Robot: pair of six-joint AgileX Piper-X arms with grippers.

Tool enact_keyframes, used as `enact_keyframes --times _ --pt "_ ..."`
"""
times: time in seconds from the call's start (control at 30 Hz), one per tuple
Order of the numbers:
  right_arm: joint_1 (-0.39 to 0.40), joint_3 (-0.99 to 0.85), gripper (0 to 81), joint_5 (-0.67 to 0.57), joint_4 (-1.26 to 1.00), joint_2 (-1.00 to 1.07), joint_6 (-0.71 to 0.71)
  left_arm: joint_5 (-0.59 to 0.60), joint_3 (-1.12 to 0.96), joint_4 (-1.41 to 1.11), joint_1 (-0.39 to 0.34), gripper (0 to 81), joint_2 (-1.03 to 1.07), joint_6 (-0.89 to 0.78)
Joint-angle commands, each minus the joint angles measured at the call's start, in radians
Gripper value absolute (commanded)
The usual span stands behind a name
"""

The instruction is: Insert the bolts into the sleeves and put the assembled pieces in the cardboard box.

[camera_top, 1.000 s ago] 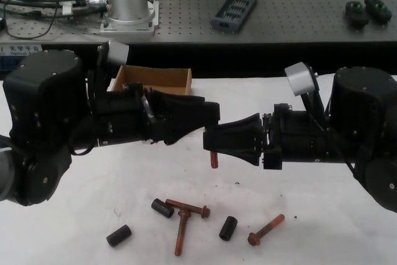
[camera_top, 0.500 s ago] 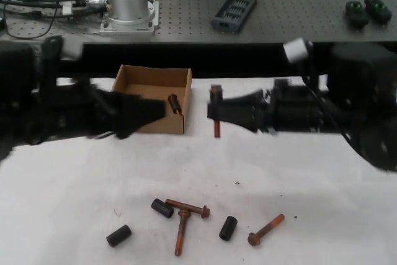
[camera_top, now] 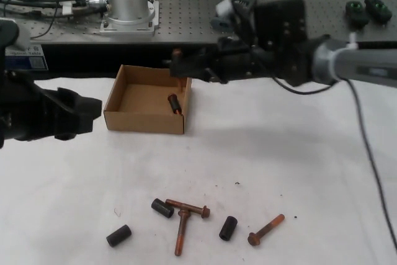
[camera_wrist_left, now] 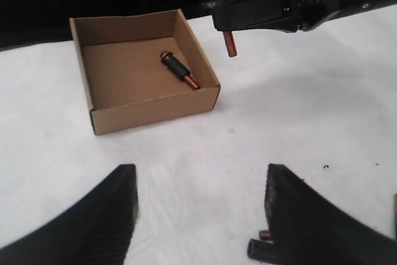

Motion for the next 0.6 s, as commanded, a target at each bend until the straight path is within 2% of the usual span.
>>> enact_keyframes --times 0.0,0.23,0.4,0.57 --pt "0.020 -0.133 5.4 0.013 0.083 0.064 -0.008 -0.031 -0.006 0.000 0.003 44.0 -0.023 -0.046" --pt "0.062 -0.314 5.4 0.053 0.218 0.182 -0.008 -0.031 -0.006 0.000 0.003 44.0 -0.055 -0.082" --pt "0.076 -0.339 5.4 0.140 0.254 0.199 -0.008 -0.031 -0.006 0.022 0.003 44.0 -0.057 -0.082" --pt "0.076 -0.339 5.4 0.163 0.254 0.199 -0.053 -0.031 -0.006 0.042 0.003 44.0 -0.062 -0.123"
